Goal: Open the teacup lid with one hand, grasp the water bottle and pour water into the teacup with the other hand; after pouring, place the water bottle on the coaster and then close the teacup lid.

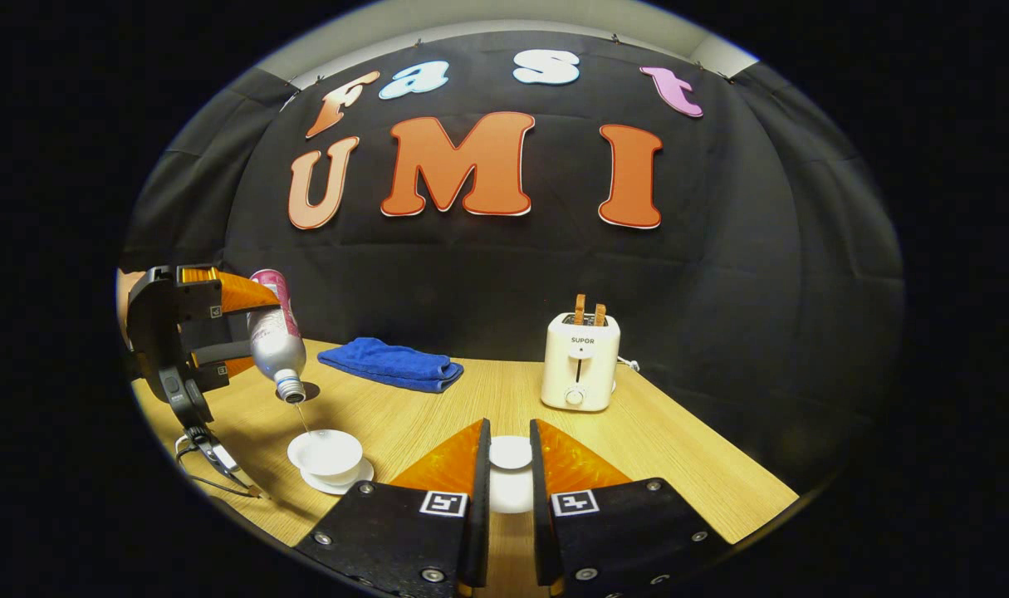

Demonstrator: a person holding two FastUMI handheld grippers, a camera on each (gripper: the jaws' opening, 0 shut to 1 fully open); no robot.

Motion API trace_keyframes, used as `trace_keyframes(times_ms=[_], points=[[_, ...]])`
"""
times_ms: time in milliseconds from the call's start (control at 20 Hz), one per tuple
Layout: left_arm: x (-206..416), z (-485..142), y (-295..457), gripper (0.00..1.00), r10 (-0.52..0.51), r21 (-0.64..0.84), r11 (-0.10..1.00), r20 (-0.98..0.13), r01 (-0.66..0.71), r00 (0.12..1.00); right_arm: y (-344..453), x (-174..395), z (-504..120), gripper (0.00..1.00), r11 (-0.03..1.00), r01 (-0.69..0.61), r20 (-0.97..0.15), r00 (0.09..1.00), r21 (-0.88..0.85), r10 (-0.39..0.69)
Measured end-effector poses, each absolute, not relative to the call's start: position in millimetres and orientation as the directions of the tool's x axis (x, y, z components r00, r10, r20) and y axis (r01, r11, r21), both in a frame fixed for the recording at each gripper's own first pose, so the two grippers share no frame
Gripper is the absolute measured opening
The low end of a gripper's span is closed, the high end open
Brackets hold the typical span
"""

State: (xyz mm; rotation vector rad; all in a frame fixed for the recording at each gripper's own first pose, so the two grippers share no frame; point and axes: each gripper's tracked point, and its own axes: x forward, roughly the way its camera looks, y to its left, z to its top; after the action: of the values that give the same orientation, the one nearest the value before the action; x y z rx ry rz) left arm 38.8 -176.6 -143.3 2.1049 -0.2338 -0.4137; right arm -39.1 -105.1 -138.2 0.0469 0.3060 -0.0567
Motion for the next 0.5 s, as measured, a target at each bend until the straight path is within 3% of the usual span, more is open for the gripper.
trace_keyframes(times_ms=[400, 500], points=[[40.0, -137.6, -180.3, 0.82, -0.341, 0.831, -0.555, -0.190, -0.034, 0.921, -106.0, -37.3, -137.7, 0.23, 0.998, 0.059, -0.303, 0.952, 0.036, -0.046], [39.9, -137.6, -180.9, 0.85, -0.345, 0.827, -0.561, -0.193, -0.036, 0.919, -104.7, -36.9, -139.1, 0.23, 0.998, 0.056, -0.307, 0.951, 0.034, -0.043]])
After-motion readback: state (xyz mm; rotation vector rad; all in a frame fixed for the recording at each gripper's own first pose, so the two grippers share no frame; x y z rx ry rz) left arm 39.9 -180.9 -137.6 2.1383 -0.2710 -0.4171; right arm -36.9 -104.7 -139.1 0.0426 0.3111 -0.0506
